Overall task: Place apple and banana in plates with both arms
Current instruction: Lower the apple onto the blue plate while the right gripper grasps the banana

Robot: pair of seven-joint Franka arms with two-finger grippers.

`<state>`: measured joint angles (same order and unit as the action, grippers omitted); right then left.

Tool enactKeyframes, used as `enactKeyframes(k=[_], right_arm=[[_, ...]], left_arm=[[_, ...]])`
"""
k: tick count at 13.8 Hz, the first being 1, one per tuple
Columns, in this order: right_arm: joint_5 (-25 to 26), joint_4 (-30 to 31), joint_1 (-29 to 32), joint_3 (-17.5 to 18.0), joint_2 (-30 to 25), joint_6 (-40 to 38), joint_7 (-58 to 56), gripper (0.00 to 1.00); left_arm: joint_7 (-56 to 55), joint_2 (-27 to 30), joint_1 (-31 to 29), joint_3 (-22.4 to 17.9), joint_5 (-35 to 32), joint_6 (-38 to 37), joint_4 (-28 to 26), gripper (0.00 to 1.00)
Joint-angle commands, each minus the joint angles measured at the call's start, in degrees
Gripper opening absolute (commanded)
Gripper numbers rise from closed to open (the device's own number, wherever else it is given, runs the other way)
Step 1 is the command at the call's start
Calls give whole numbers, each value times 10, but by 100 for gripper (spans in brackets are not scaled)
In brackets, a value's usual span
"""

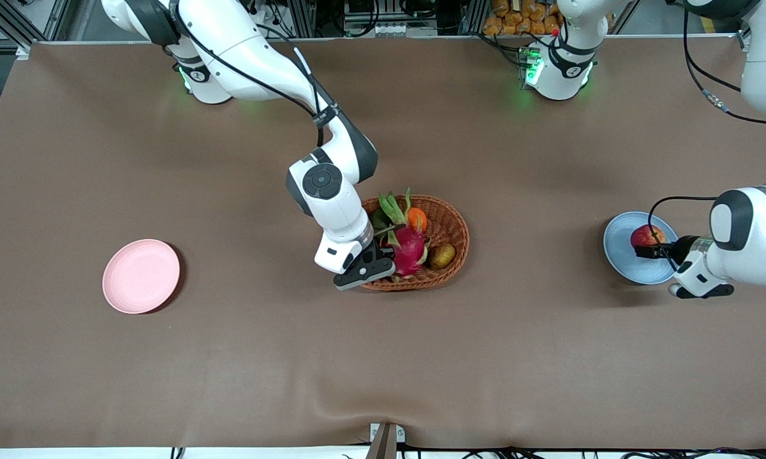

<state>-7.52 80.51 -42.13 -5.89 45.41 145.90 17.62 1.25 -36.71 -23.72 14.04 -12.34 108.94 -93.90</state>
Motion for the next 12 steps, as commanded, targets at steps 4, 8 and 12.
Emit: enactKeyframes(k=[4, 8, 12], right_arm=[[10, -11, 1, -29, -59, -97, 7, 0], [7, -10, 34, -54, -123, -179, -4, 0], [10, -9, 120, -73, -150, -353, -99, 0]], left_arm=[[1, 41, 12, 16, -16, -13, 12, 100], [1, 54, 11, 29, -15, -13, 28, 100], [1, 67, 11, 46, -15, -13, 36, 100]])
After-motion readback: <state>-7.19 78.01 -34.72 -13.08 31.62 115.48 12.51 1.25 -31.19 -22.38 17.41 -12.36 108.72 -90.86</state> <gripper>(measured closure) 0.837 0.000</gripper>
